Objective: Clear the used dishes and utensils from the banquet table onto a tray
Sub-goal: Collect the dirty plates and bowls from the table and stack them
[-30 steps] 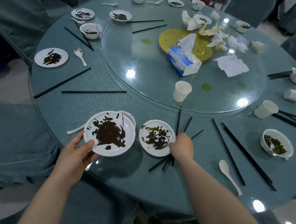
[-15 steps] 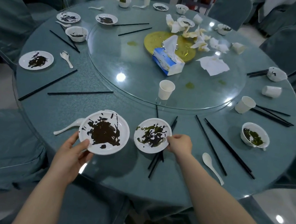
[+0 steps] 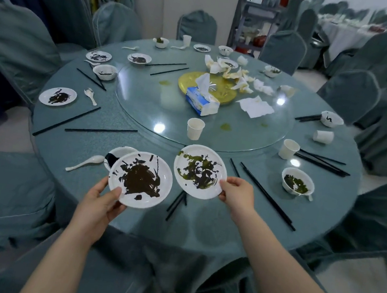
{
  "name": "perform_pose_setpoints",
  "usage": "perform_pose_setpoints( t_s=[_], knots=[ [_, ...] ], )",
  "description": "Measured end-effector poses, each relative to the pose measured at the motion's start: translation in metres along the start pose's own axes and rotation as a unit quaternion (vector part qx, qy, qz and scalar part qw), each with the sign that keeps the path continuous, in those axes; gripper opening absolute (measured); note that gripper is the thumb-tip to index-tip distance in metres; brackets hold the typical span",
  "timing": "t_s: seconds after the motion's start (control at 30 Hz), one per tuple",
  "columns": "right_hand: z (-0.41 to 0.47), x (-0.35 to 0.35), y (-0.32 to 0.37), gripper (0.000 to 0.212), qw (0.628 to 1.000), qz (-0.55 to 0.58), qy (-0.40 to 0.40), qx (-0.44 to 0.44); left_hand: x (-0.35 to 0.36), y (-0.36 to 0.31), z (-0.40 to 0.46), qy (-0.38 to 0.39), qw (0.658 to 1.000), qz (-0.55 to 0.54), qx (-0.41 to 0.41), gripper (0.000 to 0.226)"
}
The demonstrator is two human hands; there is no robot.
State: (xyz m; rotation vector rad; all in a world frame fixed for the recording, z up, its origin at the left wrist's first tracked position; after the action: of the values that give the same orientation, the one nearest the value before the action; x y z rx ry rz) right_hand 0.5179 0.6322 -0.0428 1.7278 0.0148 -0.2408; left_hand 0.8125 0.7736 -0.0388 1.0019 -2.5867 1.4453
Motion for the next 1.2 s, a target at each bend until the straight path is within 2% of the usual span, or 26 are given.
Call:
perform_pose_setpoints(
  t_s=[0.17,0.37,0.7,0.93,1.1,1.2],
  knots=[
    [-0.042,-0.037,0.002,0.003,0.999,0.007,0.038,-0.015,0.017,0.042,-0.055,0.001,1.000,-0.002,0.011,0.033],
    [-0.099,-0.055,0.019,0.008,0.994,-0.005,0.098,-0.044,0.028,0.073,-0.113,0.011,1.000,0.001,0.029,0.037],
    [-0.184,0.003,0.057,0.004,0.968,0.011,0.236,-0.085,-0.015,0.055,-0.189,-0.010,0.996,0.001,0.088,0.032],
    [-0.275,0.108,0.083,0.019,0.922,0.040,0.373,-0.096,-0.119,0.028,-0.248,-0.074,0.989,-0.050,0.120,0.032],
    [-0.373,0.212,0.102,0.027,0.892,0.034,0.430,-0.136,-0.237,0.006,-0.308,-0.109,0.980,-0.090,0.137,0.038],
    [-0.443,0.278,0.105,0.023,0.871,0.031,0.468,-0.144,-0.321,-0.007,-0.344,-0.136,0.975,-0.094,0.151,0.041]
  ],
)
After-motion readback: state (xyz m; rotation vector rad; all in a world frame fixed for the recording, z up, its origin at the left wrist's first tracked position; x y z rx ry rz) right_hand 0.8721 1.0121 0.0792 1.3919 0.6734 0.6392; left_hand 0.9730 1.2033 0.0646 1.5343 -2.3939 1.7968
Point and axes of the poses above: each hand's wrist, its own z-axis towards the middle knuckle, its own x-axis out of the palm, y = z × x, the point moved 5 cm from there along z, towards the middle knuckle, and after that the axes turned 12 degrees about -x, right-handed, at the moved point
